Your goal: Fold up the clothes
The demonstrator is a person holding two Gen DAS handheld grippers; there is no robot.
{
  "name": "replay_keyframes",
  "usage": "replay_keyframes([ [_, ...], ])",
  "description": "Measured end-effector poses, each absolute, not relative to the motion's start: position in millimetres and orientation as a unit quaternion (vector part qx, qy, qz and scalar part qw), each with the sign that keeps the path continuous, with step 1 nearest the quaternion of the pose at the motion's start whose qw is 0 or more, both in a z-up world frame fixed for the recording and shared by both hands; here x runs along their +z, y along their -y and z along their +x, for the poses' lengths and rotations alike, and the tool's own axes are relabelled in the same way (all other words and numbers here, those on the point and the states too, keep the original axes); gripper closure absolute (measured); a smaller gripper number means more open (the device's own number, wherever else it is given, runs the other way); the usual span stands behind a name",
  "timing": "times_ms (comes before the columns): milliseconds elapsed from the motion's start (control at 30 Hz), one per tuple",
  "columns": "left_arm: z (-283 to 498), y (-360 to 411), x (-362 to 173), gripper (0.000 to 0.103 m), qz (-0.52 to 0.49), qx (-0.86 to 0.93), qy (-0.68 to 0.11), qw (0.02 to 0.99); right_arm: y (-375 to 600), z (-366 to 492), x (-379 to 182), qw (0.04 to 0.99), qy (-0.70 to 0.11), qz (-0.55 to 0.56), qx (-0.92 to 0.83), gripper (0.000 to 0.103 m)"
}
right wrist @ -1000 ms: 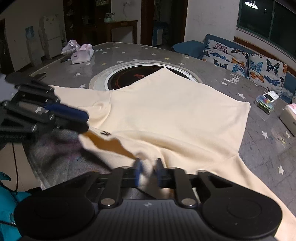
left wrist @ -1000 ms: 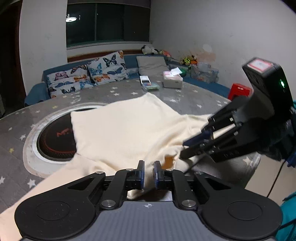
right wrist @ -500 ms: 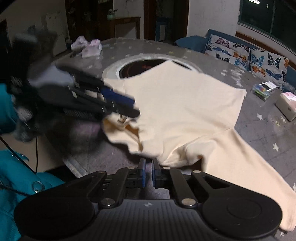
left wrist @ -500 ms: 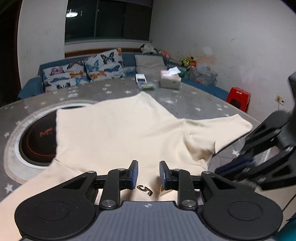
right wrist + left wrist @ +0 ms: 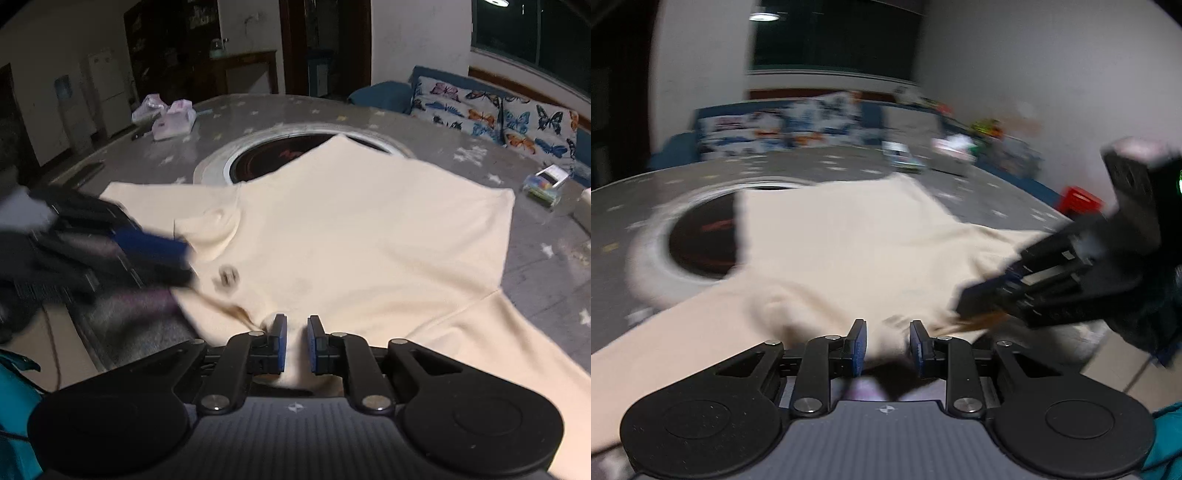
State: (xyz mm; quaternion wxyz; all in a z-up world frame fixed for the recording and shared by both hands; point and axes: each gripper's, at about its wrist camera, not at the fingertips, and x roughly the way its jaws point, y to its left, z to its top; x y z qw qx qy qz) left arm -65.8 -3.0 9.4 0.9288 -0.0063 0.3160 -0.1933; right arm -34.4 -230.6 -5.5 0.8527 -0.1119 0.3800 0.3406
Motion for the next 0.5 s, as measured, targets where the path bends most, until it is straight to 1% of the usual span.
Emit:
replay_keyframes([
  [133,-77,-49,13,0.06,-0.019,-0.048,-0.317,0.947,232,-34,-6,0.85,-0.384,-0.11,0.342,0.091],
  [233,-79,-84,10,0.054,-0.02,0.072,-0.318,0.945,232,-35,-7,0.85,-0.383,-0.116,0.344,0.091],
  [300,-80,-104,7,0.047,-0.019,0.141,-0.318,0.937,232,-34,-7,0.849,-0.383,-0.115,0.344,0.091],
  [400,-80,-124,1,0.046,-0.021,0.188,-0.327,0.926,232,-33,-7,0.849,-0.384,-0.113,0.344,0.091],
  [500,-78,-133,-6,0.047,-0.029,0.188,-0.339,0.921,231,-34,-7,0.85,-0.385,-0.114,0.342,0.091],
])
